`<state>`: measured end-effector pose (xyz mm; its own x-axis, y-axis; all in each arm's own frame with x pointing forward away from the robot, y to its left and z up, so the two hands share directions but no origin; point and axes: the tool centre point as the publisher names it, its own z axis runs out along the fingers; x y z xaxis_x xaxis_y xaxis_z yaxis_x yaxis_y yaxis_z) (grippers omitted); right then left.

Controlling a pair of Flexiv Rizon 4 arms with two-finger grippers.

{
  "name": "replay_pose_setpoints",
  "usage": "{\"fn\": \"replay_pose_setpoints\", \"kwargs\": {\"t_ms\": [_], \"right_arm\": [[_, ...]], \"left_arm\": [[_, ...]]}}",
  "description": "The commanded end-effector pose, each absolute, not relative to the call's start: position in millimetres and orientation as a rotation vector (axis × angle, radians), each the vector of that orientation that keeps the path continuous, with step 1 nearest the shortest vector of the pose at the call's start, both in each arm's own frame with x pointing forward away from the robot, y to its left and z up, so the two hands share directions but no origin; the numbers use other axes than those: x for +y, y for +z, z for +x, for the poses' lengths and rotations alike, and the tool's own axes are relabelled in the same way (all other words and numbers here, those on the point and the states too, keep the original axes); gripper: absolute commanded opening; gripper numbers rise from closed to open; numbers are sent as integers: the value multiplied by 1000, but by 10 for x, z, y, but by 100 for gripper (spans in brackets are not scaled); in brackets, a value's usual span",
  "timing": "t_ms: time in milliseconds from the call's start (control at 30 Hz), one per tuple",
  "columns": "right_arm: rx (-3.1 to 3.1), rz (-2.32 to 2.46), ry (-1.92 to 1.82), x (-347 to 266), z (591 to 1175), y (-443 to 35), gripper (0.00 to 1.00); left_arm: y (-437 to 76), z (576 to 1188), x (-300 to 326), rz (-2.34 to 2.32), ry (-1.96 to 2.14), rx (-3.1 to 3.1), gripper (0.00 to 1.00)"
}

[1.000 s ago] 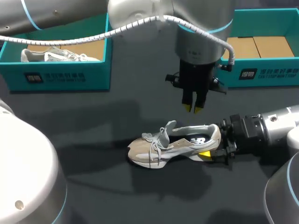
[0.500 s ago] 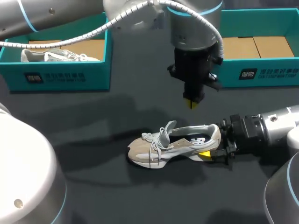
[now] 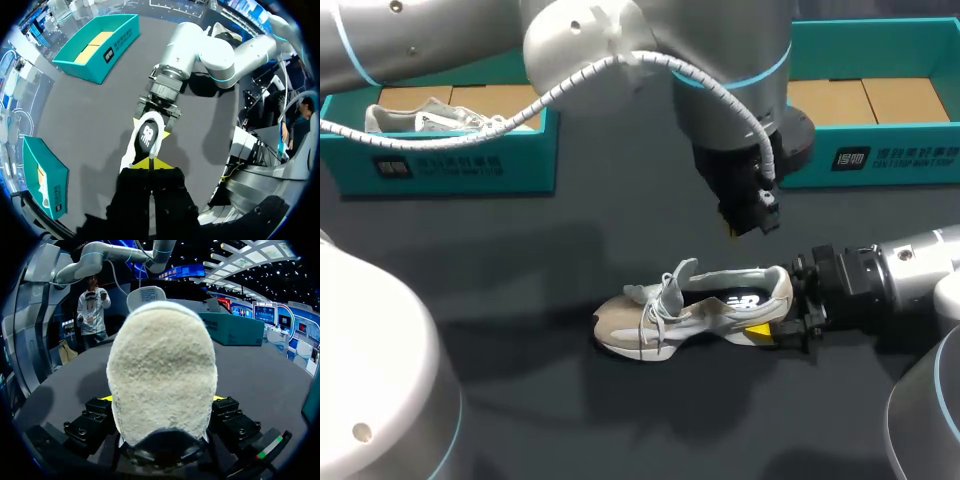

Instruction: Take the shoe out of the shoebox, open the shoe tongue, remove and reinsert the insole, then place the shoe into the shoebox

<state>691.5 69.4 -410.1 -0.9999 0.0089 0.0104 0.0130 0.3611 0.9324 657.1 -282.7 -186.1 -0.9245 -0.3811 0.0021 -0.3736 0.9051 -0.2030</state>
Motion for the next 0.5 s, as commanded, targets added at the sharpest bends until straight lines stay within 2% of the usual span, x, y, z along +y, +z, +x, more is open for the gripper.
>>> {"fn": "replay_pose_setpoints", "kwargs": {"t_ms": [33, 500], "right_arm": [[-2592, -22, -1772, 721, 6905, -4115, 0], [-2592, -22, -1772, 721, 6905, -4115, 0]], "left_arm": [[-1875, 6540, -2746, -458, -401, 3011, 0], [-1954, 6541, -2762, -387, -393, 3002, 0]]}}
